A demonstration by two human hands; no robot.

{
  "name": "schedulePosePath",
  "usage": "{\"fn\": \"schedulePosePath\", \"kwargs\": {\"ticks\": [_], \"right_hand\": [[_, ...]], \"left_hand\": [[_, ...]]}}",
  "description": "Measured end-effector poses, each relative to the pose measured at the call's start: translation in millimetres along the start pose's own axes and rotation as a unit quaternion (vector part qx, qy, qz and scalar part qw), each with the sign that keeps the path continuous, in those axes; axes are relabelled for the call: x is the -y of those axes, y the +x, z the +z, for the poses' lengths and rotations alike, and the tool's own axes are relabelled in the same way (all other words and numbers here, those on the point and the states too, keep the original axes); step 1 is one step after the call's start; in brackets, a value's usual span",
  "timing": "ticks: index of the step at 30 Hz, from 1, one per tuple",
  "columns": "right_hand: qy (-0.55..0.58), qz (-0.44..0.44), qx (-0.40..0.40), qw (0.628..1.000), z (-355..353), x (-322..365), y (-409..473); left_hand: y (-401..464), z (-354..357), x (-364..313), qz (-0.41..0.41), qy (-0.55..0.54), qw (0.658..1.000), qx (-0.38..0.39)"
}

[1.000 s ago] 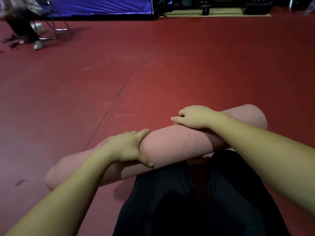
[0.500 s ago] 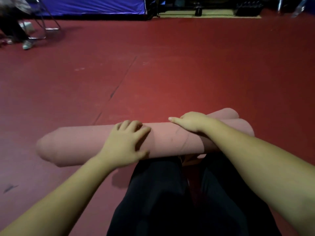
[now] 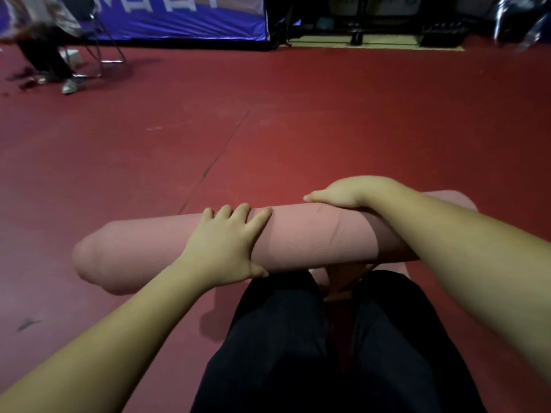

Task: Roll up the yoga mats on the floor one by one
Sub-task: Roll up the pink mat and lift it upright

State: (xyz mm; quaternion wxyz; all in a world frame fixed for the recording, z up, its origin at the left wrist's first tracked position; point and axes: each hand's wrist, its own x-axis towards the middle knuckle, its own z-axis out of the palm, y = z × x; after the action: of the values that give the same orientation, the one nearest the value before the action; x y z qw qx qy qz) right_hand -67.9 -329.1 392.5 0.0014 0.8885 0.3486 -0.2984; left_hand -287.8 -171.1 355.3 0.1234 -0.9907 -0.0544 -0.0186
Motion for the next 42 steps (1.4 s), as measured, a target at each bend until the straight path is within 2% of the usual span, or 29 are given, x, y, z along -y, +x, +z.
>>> {"fn": "schedulePosePath", "kwargs": {"ticks": [5,8,10,14,18,21,23,24,25,27,29,30,32,34,37,38,40,42], "right_hand": [[-0.053,0.001,0.081,0.995,6.7,-8.6,-23.2],[-0.058,0.018,0.113,0.992,37.2,-24.5,-31.6],[-0.041,0.023,0.089,0.995,50.3,-33.7,-36.3],[-0.003,-0.010,-0.064,0.998,54.3,-50.3,-42.5],[-0.043,-0.020,-0.066,0.997,60.3,-51.7,-55.4],[-0.037,0.011,-0.074,0.997,73.9,-47.3,-52.7],[-0.019,0.032,-0.080,0.996,75.2,-46.7,-44.1],[-0.011,0.037,-0.078,0.996,73.4,-45.6,-41.5],[-0.001,0.044,-0.074,0.996,70.3,-45.6,-39.2],[0.033,0.066,-0.054,0.996,61.1,-47.0,-34.7],[0.055,0.083,-0.018,0.995,50.5,-45.9,-30.6],[0.059,0.084,-0.003,0.995,45.5,-45.2,-27.7],[0.067,0.083,0.023,0.994,37.0,-44.7,-18.0],[0.083,0.085,0.041,0.992,31.1,-42.1,-12.8],[0.086,0.080,0.048,0.992,28.6,-41.1,-0.2],[0.075,0.067,0.018,0.995,28.7,-42.0,4.9],[0.060,0.027,-0.110,0.992,33.5,-49.3,17.5],[0.088,0.002,-0.239,0.967,42.7,-58.0,20.6]], "left_hand": [[-14.8,-4.4,-24.5,0.005,-0.133,0.987,0.095],[-16.8,10.4,-42.1,0.031,-0.147,0.978,0.147],[-11.0,12.6,-46.0,0.049,-0.140,0.978,0.147],[5.8,6.6,-39.9,0.046,-0.189,0.963,0.187],[34.4,8.5,-23.2,0.037,-0.285,0.919,0.271],[56.1,10.6,-13.8,0.019,-0.359,0.872,0.332],[64.7,11.8,-11.6,0.010,-0.389,0.854,0.346],[65.3,11.9,-11.3,0.011,-0.386,0.860,0.333],[63.9,10.9,-11.8,0.015,-0.366,0.881,0.299],[54.0,6.4,-16.9,0.031,-0.316,0.930,0.186],[35.8,3.4,-31.2,0.055,-0.287,0.953,0.080],[27.4,5.4,-41.2,0.065,-0.250,0.964,0.054],[17.1,14.5,-61.2,0.061,-0.117,0.991,0.038],[18.2,23.1,-73.2,0.043,-0.017,0.997,0.059],[36.8,23.1,-63.8,0.048,-0.006,0.997,0.066],[43.7,21.1,-58.1,0.053,-0.017,0.996,0.066],[56.9,16.6,-47.4,0.058,-0.048,0.993,0.089],[72.6,12.0,-38.5,0.051,-0.080,0.986,0.135]]}}
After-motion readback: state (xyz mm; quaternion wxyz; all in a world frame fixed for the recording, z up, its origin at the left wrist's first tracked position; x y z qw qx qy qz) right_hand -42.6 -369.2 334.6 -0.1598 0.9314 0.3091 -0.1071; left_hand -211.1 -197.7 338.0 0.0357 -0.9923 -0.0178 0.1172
